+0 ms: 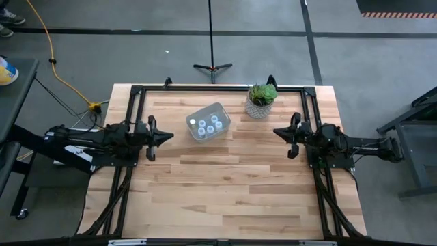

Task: Pick and place pill bottles into a basket
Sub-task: Return to Home Position

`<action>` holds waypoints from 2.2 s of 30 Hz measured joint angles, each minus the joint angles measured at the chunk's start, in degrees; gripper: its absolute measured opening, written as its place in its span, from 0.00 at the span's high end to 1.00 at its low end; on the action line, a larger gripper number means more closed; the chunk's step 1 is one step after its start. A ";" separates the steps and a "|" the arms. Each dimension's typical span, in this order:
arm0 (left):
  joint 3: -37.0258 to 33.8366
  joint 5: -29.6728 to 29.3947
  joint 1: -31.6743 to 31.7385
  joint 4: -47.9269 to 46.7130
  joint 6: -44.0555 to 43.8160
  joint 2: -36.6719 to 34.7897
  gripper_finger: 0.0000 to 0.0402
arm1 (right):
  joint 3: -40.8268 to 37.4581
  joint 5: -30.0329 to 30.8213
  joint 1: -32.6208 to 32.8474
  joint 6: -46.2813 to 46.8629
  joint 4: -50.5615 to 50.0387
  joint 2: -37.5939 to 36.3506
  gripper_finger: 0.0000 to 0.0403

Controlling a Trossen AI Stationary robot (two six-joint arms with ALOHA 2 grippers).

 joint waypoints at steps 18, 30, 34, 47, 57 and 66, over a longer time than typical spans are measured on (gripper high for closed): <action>-2.12 0.44 0.15 -7.46 1.06 -9.26 0.89 | -0.07 -11.11 0.00 -3.55 -3.81 -0.37 1.00; -2.41 1.09 0.17 -10.97 1.84 -9.24 0.89 | -0.09 -11.02 0.00 -3.66 -8.38 -0.35 0.99; -2.43 1.54 0.17 -13.59 1.65 -9.20 0.69 | -0.09 -10.93 0.00 -3.67 -10.82 -0.31 0.98; -2.43 1.59 0.17 -13.58 1.64 -9.20 0.39 | -0.11 -10.91 0.00 -3.67 -11.03 -0.24 0.98; -2.41 1.59 0.17 -13.58 1.64 -9.20 0.39 | -0.13 -10.91 0.00 -3.69 -11.18 -0.24 0.98; -2.42 1.61 0.17 -13.58 1.62 -9.20 0.39 | -0.13 -10.93 0.00 -3.68 -11.20 -0.24 0.98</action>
